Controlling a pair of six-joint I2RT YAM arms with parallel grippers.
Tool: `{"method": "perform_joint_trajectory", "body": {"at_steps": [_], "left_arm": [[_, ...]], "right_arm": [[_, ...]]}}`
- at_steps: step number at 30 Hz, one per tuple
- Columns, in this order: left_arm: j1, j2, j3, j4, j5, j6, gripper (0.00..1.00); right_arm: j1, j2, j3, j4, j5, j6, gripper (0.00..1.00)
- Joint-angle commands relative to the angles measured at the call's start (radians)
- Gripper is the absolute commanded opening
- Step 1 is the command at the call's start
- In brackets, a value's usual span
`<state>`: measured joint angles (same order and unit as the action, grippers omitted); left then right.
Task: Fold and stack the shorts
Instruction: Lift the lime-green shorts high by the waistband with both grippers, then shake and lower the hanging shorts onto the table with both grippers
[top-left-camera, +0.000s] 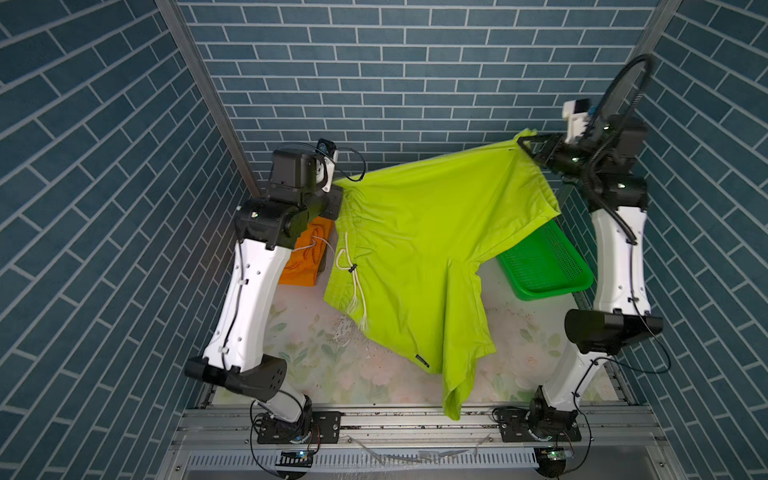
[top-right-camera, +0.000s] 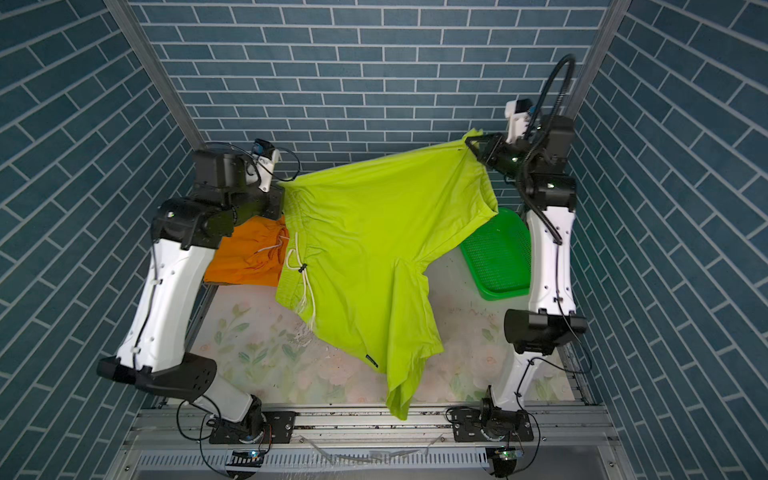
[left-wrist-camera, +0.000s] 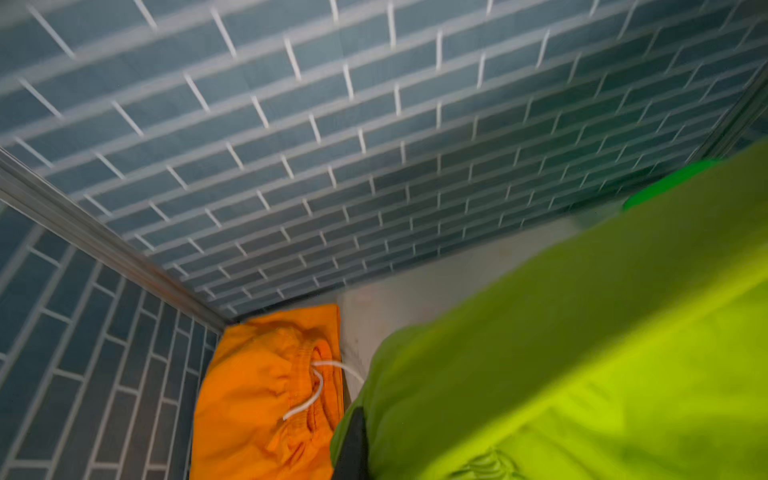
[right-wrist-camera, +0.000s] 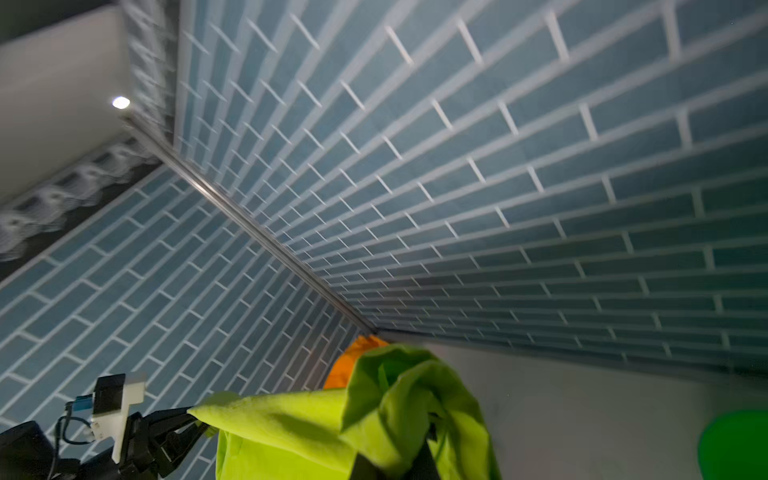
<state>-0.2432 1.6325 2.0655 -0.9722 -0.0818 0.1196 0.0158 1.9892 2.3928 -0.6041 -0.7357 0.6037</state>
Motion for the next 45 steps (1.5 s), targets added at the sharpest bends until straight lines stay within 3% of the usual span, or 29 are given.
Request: {"method": "perform_joint_trajectory", "body": {"at_steps": [1, 5, 9, 15, 17, 25, 32, 37, 41, 45], "left_arm": [[0.139, 0.037, -0.138, -0.103, -0.285, -0.034, 0.00], [0.150, 0.145, -0.174, -0.122, -0.300, -0.033, 0.00], [0.150, 0.222, -0.111, -0.140, -0.341, -0.014, 0.00], [0.137, 0.384, 0.183, -0.276, -0.321, -0.022, 0.00], [0.123, 0.382, 0.254, -0.292, -0.335, -0.022, 0.00], [0.099, 0.014, 0.159, 0.001, -0.378, -0.003, 0.00], [0.047, -0.266, 0.094, 0.139, -0.307, -0.017, 0.00], [-0.024, -0.396, 0.134, 0.141, -0.304, -0.024, 0.00], [-0.024, -0.403, 0.246, 0.103, -0.301, -0.014, 0.00], [-0.024, -0.273, 0.452, 0.009, -0.356, 0.043, 0.00]], "right_arm": [[-0.048, 0.126, -0.081, -0.029, 0.361, -0.119, 0.00], [-0.009, 0.246, -0.080, -0.030, 0.371, -0.149, 0.00], [0.016, 0.290, -0.044, -0.016, 0.375, -0.161, 0.00], [0.021, 0.426, 0.322, -0.171, 0.396, -0.205, 0.00], [0.017, 0.414, 0.368, -0.181, 0.382, -0.206, 0.00], [0.013, 0.033, 0.165, -0.052, 0.321, -0.195, 0.00], [-0.002, -0.350, -0.141, 0.087, 0.283, -0.184, 0.00], [-0.125, -0.558, -0.356, 0.249, 0.178, -0.050, 0.00], [-0.178, -0.552, -0.348, 0.179, 0.205, -0.073, 0.00], [-0.192, -0.417, -0.286, 0.113, 0.224, -0.083, 0.00]]}}
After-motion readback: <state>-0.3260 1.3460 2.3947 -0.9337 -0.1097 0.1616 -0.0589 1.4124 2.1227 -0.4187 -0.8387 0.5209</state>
